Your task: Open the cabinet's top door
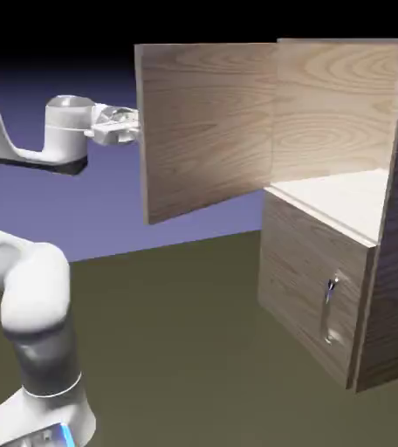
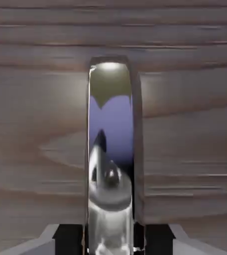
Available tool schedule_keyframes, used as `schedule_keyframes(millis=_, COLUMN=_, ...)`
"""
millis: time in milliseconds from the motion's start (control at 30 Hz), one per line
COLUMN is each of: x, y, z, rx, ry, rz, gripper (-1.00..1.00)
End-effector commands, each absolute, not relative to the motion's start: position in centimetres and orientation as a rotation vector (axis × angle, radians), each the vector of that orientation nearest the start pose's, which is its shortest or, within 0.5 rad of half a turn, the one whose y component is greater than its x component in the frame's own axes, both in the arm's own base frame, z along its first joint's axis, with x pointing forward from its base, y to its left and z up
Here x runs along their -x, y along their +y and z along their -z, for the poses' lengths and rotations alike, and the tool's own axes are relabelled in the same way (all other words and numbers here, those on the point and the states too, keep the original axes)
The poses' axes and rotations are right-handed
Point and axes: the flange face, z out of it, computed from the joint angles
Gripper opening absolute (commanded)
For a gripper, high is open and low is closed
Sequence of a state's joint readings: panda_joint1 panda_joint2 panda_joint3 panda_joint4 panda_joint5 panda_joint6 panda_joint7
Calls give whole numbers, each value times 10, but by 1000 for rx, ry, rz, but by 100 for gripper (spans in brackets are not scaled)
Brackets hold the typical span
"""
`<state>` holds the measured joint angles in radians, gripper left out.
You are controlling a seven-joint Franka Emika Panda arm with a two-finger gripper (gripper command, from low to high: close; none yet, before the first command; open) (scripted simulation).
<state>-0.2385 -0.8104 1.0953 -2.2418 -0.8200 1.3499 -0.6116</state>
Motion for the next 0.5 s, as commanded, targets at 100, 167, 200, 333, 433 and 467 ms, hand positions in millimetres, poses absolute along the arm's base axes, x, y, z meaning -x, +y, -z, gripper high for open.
schedule_keyframes(millis=100, x=-245, y=324, z=-560, rx=-1383, ry=778, rz=427, gripper=-100)
schedule_keyframes(millis=167, x=-247, y=338, z=-560, rx=-1399, ry=754, rz=456, gripper=-100)
schedule_keyframes(millis=200, x=-248, y=344, z=-560, rx=-1407, ry=741, rz=471, gripper=-100)
schedule_keyframes(millis=333, x=-255, y=370, z=-560, rx=-1437, ry=693, rz=526, gripper=-100)
schedule_keyframes(millis=433, x=-261, y=389, z=-560, rx=-1459, ry=656, rz=567, gripper=-100)
schedule_keyframes(millis=467, x=-263, y=392, z=-560, rx=-1463, ry=649, rz=575, gripper=-100)
